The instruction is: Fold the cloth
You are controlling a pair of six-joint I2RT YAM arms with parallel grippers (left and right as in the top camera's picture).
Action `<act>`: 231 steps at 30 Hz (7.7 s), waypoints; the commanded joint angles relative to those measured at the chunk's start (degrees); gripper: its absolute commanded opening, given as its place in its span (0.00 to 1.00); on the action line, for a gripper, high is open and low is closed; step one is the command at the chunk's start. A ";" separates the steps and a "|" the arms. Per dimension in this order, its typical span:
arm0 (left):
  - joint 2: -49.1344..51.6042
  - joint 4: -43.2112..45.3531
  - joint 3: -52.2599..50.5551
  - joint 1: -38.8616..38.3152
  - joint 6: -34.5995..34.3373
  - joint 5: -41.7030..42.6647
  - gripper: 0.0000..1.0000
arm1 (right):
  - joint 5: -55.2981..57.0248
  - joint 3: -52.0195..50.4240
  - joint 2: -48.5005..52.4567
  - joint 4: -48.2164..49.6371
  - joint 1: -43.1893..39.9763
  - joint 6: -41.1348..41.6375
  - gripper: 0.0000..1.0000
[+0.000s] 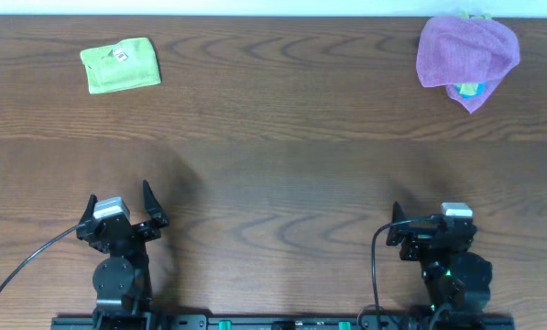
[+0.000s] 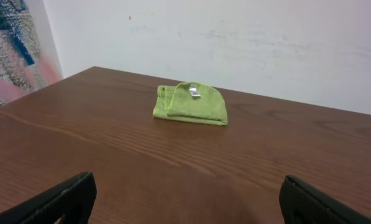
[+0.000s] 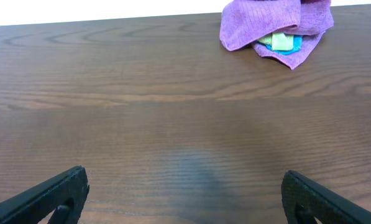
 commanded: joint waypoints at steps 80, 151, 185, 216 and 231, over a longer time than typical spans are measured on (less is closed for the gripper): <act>-0.42 -0.90 -2.01 0.22 0.81 -0.70 0.95 | 2.01 52.26 91.30 31.98 -9.49 12.35 0.99; -0.42 -0.90 -2.01 0.22 0.81 -0.70 0.96 | -26.84 70.12 121.44 32.63 -22.82 28.68 0.55; -0.42 -0.90 -2.01 0.22 0.81 -0.70 0.95 | -34.29 77.79 127.43 31.45 -22.75 30.73 0.36; -0.42 -0.90 -2.01 0.22 0.81 -0.70 0.95 | -46.05 84.46 114.57 21.46 -10.51 27.04 0.01; -0.42 -0.90 -2.01 0.24 0.81 -0.70 0.96 | -46.62 84.48 97.50 -6.82 -3.82 11.54 0.02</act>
